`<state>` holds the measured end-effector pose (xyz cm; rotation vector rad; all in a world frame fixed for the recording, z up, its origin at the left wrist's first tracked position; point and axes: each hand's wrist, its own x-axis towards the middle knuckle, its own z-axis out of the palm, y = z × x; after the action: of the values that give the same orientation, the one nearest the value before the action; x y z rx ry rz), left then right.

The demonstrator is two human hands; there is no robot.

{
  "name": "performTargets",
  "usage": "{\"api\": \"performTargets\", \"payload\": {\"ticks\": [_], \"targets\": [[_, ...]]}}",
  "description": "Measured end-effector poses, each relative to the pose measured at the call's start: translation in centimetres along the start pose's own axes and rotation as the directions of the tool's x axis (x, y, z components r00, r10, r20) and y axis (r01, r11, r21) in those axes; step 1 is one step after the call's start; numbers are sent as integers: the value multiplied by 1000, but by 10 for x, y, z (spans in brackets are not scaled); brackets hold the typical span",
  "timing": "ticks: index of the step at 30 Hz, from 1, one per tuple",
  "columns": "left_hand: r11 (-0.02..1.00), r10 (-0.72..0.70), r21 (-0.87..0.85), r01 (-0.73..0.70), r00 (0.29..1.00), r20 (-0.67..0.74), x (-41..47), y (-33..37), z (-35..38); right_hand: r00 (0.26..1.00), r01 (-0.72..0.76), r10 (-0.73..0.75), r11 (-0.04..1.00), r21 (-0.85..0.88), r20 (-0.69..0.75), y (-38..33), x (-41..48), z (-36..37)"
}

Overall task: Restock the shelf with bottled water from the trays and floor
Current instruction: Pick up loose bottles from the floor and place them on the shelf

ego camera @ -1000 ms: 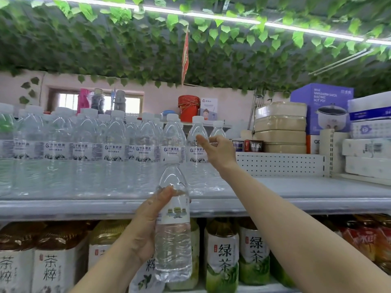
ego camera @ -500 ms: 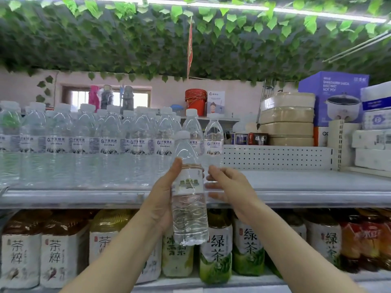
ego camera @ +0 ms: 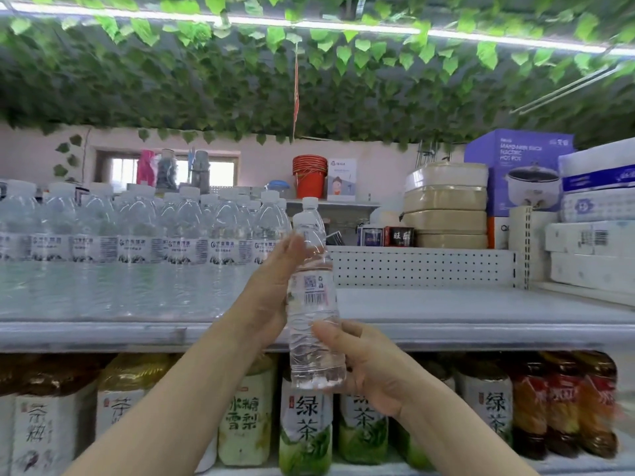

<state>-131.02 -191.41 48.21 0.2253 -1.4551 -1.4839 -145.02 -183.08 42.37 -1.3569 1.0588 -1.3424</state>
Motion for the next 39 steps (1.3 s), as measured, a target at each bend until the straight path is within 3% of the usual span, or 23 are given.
{"api": "performTargets", "payload": {"ticks": [3, 9, 13, 15, 20, 22, 26, 31, 33, 36, 39], "targets": [[999, 34, -37, -34, 999, 10, 1, -1, 8, 996, 20, -23, 999, -39, -90, 0, -5, -7], [993, 57, -109, -52, 998, 41, 1, -6, 17, 986, 10, -23, 997, 83, 163, -6, -14, -26], [996, 89, -17, -89, 996, 17, 5, -3, 24, 998, 61, -62, 998, -32, -26, -10, -10, -25], [996, 87, -1, -87, 996, -4, 7, -2, 25, 996, 68, -72, 994, -83, -45, -10, -9, -26], [997, 71, -5, -71, 997, 6, 10, 1, 24, 971, -11, 12, 1000, -5, 237, -17, -8, -37], [997, 76, 24, -76, 997, 12, 13, 3, 23, 960, -39, 25, 998, 46, 278, -20, -4, -39], [978, 121, 164, -129, 991, 54, 23, 19, 21, 987, 11, -15, 1000, 27, 158, -27, 8, -37], [771, 222, 594, -230, 971, 88, 35, 52, 30, 996, 75, -74, 997, 25, -47, -34, 30, -35], [684, 234, 679, -267, 962, 143, 44, 63, 34, 990, 96, -101, 994, -45, -103, -41, 37, -35], [551, 246, 779, -299, 950, 190, 59, 77, 36, 978, 112, -161, 945, -307, -136, -55, 46, -36], [388, 258, 865, -318, 938, 229, 74, 82, 33, 959, 160, -229, 925, -345, -169, -62, 60, -36]]}}
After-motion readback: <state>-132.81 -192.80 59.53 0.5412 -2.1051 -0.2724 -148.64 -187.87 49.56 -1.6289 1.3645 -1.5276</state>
